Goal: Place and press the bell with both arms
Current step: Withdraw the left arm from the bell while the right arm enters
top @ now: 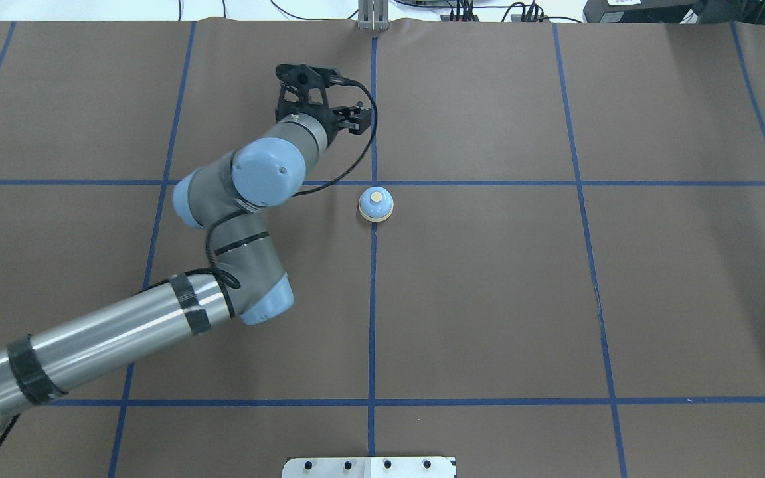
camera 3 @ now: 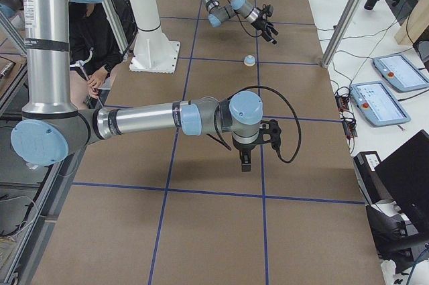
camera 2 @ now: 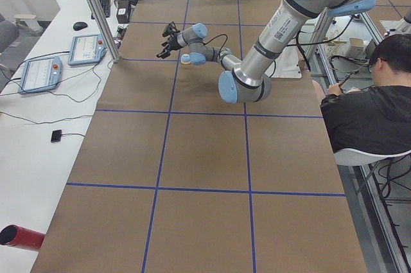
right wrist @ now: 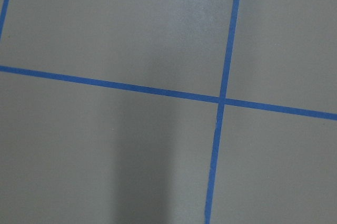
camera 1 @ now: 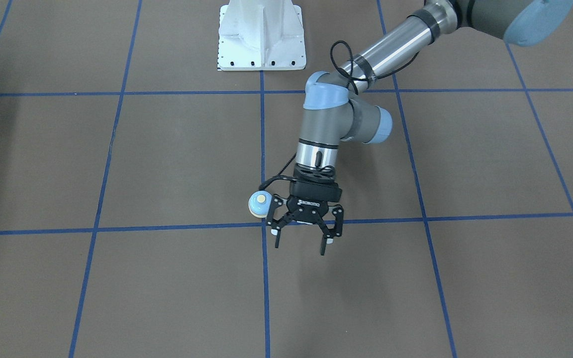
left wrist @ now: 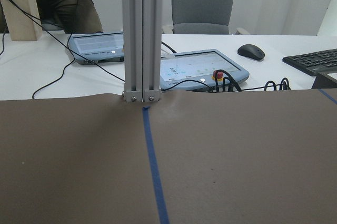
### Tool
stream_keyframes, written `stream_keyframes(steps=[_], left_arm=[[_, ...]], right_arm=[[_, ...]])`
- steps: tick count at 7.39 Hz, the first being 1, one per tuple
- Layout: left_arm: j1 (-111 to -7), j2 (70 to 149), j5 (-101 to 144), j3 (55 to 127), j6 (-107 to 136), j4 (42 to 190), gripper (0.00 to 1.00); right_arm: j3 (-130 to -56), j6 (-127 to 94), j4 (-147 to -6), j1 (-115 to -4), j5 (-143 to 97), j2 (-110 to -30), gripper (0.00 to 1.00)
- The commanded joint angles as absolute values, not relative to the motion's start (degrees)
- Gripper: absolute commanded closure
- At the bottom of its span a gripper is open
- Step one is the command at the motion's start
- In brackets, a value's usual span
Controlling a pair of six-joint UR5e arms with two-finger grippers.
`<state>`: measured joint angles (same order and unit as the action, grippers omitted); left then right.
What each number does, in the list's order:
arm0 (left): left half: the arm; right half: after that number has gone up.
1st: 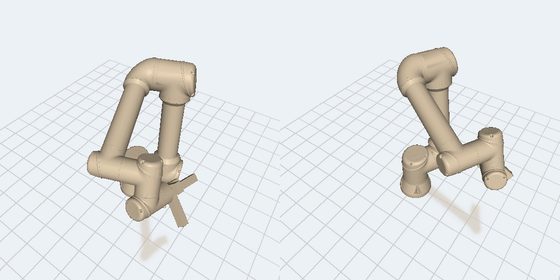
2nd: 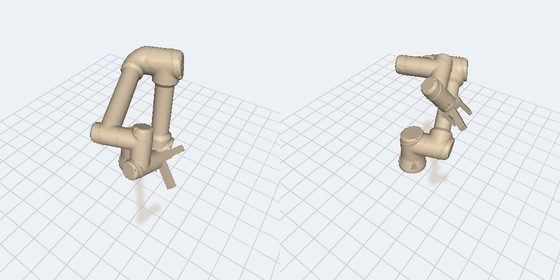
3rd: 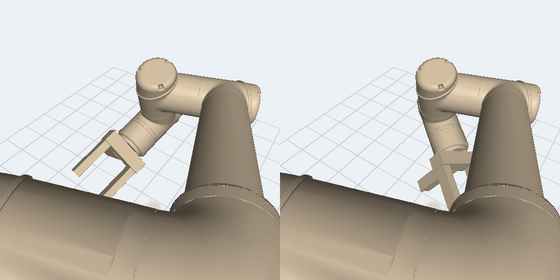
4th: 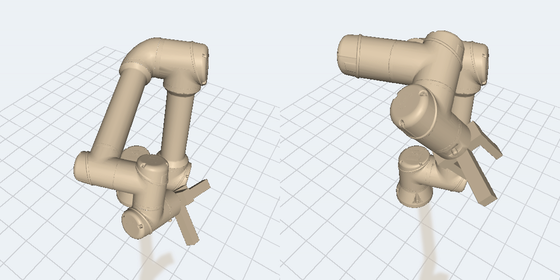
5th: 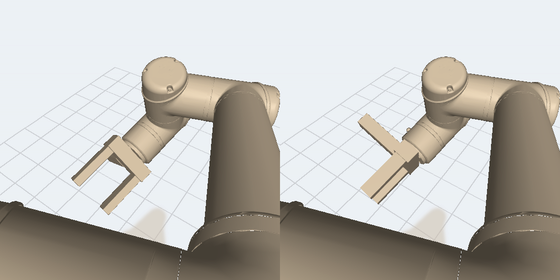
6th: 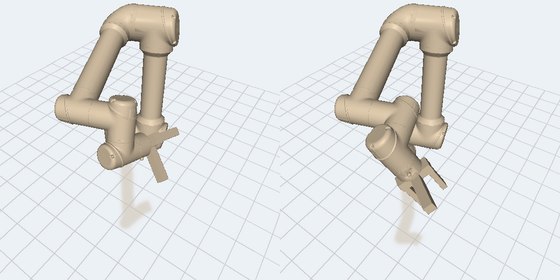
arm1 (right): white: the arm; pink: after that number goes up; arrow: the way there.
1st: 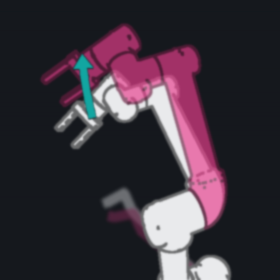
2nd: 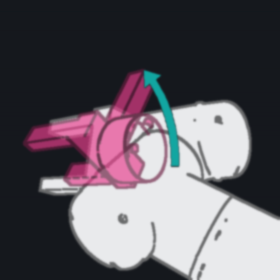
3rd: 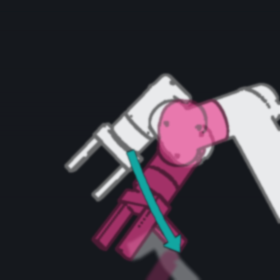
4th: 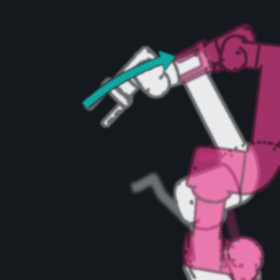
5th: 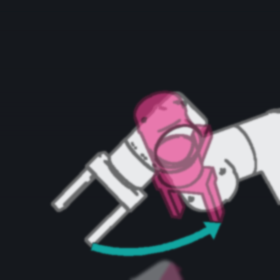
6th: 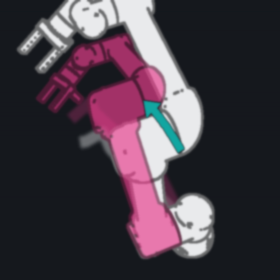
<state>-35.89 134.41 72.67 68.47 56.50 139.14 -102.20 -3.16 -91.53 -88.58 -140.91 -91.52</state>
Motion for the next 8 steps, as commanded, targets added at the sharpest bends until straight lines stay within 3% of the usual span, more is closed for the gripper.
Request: stream_keyframes(steps=[1,8], left_arm=[[-44.6,125.0,85.7,74.5,52.1,138.3,0.01],[-72.5,102.5,121.4,79.3,25.0,132.4,0.0]], right_arm=[[-101.6,-5.2,-91.8,-83.8,-141.5,-85.9,0.0],[-99.5,-47.3,-91.2,-60.1,-130.7,-64.4,0.0]])
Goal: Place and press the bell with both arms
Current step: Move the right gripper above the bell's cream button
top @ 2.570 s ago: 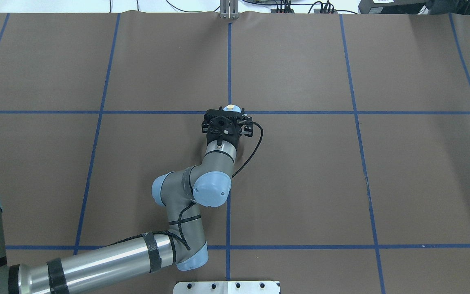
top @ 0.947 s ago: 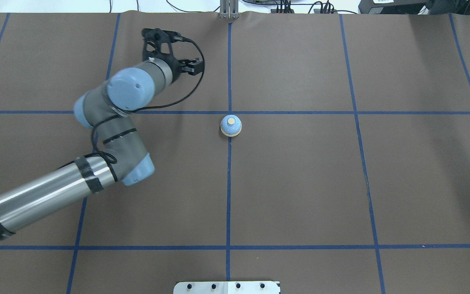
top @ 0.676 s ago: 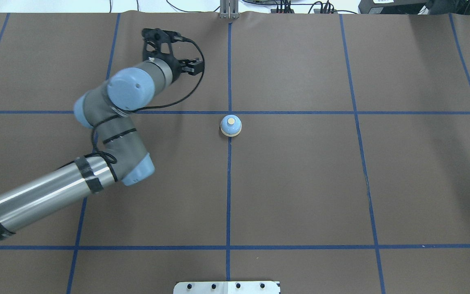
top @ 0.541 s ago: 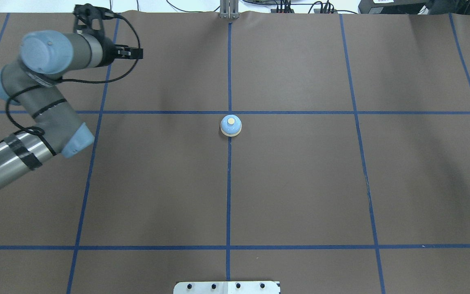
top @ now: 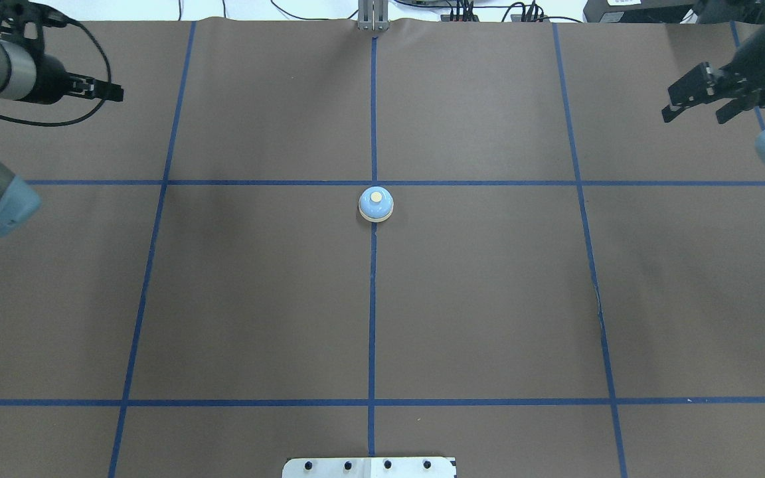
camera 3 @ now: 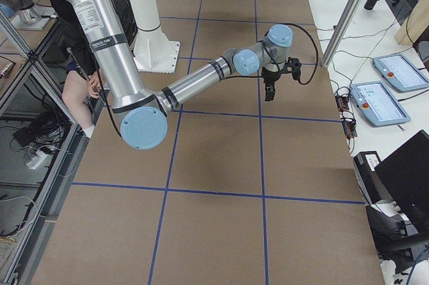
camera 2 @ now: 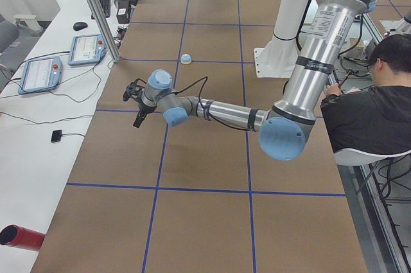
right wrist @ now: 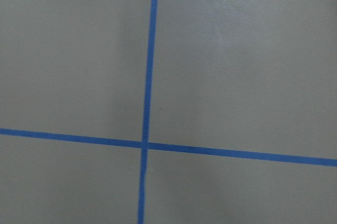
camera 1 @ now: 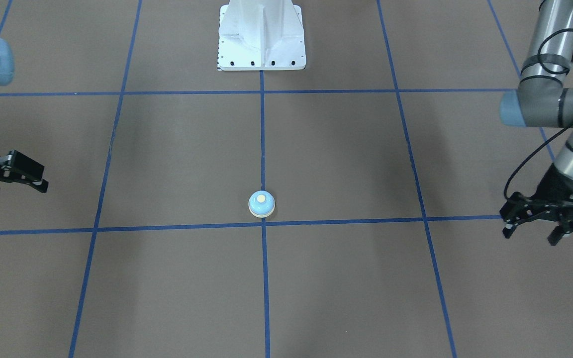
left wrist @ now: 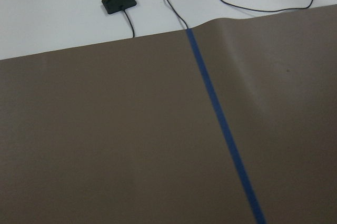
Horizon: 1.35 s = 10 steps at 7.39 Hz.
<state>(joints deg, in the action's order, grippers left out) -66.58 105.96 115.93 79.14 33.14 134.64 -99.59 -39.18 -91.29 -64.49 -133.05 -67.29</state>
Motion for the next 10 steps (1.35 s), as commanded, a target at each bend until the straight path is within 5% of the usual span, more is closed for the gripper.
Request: stream_keyframes(steps=[1,5,6,7,9,10], left_arm=[[-76.1,100.7,121.8,79.4,16.7,128.2,0.0],[-82.7,98.1,121.6,79.3,-0.3,117.3,0.0],[-83.4,96.7,121.6,79.4,-2.5,117.2,0.0],[-83.4,96.3,121.7,79.4,-2.7,117.3,0.0],[-83.4,95.5,121.8,79.5,-2.8,117.6,0.0],[-83.4,95.4,121.8,79.4,-2.8,117.6,0.0]], right_arm=[[-99.6,-51.4,-91.2,-56.5,-126.7,-62.9,0.0],[-93.9,-60.1,-84.9,-47.7,-122.4,-56.5,0.01],[-92.8,-63.4,-85.1,-45.6,-120.0,-54.1,0.11],[-90.0,-67.3,-85.3,-44.7,-119.8,-50.4,0.35],[-86.5,-68.0,-85.4,-41.9,-118.6,-46.2,1.0],[-85.9,-68.0,-85.4,-40.4,-117.0,-45.8,1.0]])
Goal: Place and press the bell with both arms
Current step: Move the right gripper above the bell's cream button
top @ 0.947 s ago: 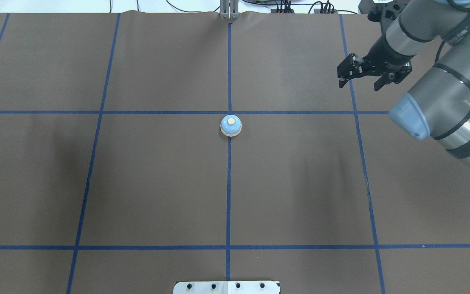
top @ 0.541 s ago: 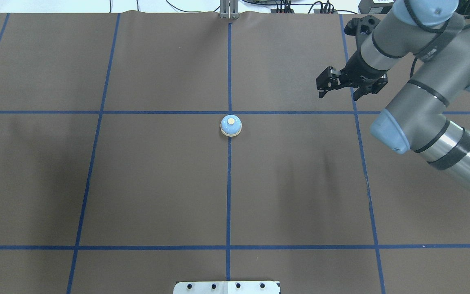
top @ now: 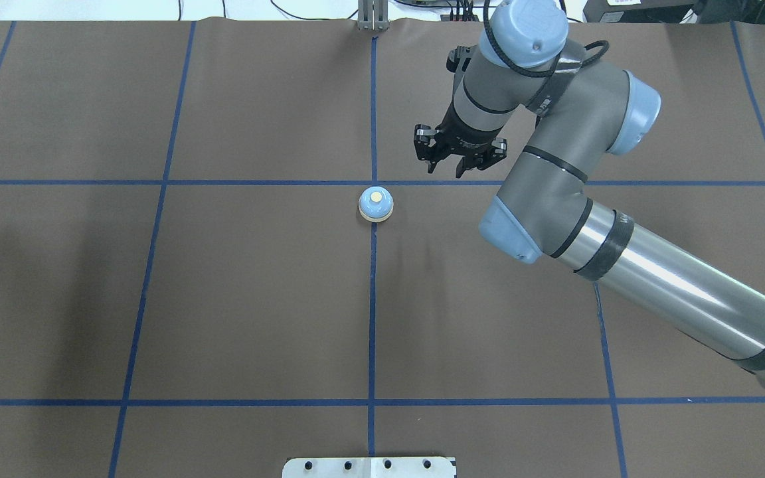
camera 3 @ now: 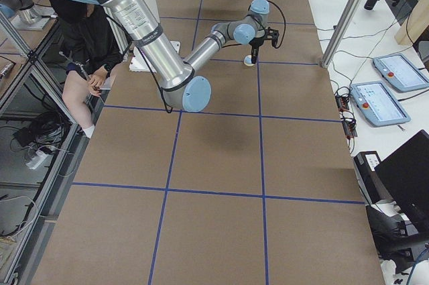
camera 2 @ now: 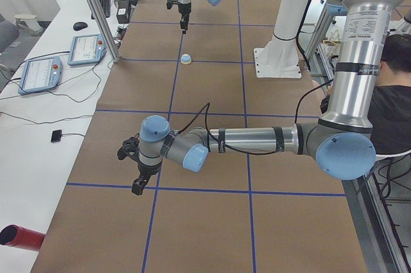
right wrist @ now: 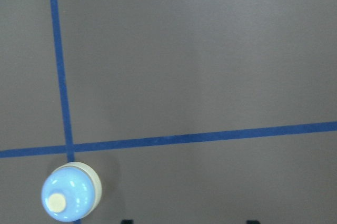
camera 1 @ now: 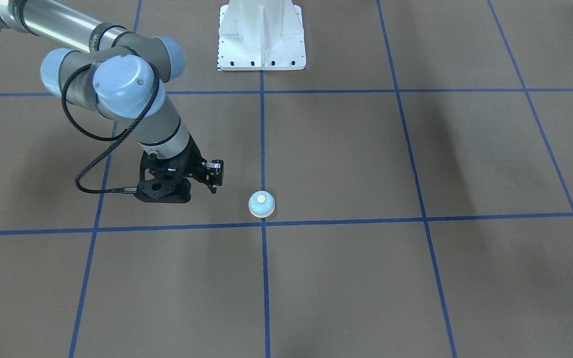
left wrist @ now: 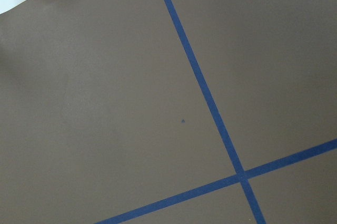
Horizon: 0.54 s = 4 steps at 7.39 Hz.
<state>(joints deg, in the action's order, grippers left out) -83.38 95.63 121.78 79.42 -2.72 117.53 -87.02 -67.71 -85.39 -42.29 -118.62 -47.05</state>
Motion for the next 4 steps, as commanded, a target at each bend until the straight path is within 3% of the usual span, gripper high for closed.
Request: stream_keyframes(steps=[1,4], left_arm=[[-83.4,95.4,121.8,79.5,-2.8,117.6,0.0],[-83.8,95.3,121.6,79.6,-5.3,117.2,0.0]], right_arm=[[-83.1,-68.1,-85.6,-40.0,-116.8,-42.6,1.0],[-72.9,-68.5,-85.3,-38.2,-116.7,-35.0,1.0]])
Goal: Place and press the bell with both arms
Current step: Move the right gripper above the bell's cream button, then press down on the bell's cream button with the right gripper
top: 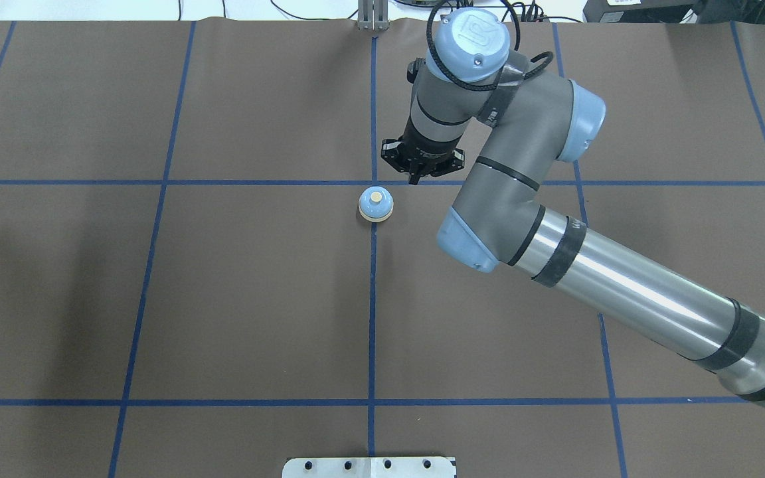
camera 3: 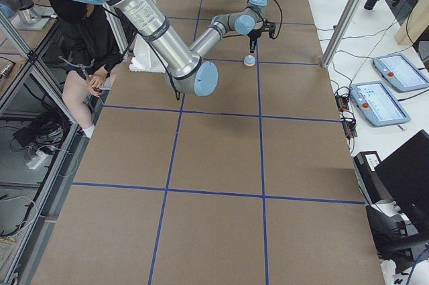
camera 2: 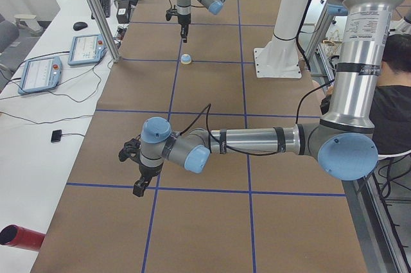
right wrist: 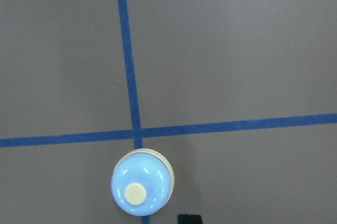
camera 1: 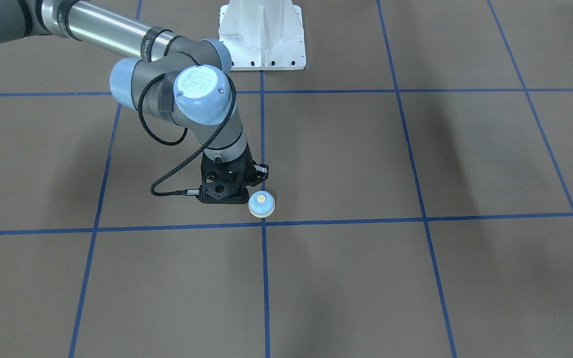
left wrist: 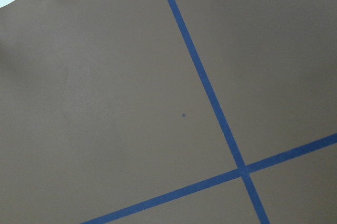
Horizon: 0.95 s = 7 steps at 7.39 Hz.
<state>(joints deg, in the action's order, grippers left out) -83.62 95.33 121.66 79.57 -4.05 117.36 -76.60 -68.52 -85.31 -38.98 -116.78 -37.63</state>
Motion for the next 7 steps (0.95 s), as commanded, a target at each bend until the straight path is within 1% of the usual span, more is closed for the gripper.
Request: stream_keyframes(steps=[1,5,7], left_arm=[[-83.8,94.1,121.7,79.8,-5.4,117.2,0.0],[-83.9,93.8,121.7,80.1,-5.4,117.2,0.0],[-83.9,93.2,121.8,80.2,-5.4,117.2,0.0]], right_arm=[[-71.9,-68.4,-85.2,-37.8,-116.6,-34.6,1.0],[-66.3,-68.3,-82.4,-36.8,-115.5,-32.9,1.0],[-66.2,-68.3,-82.4,-36.8,-115.5,-32.9,1.0]])
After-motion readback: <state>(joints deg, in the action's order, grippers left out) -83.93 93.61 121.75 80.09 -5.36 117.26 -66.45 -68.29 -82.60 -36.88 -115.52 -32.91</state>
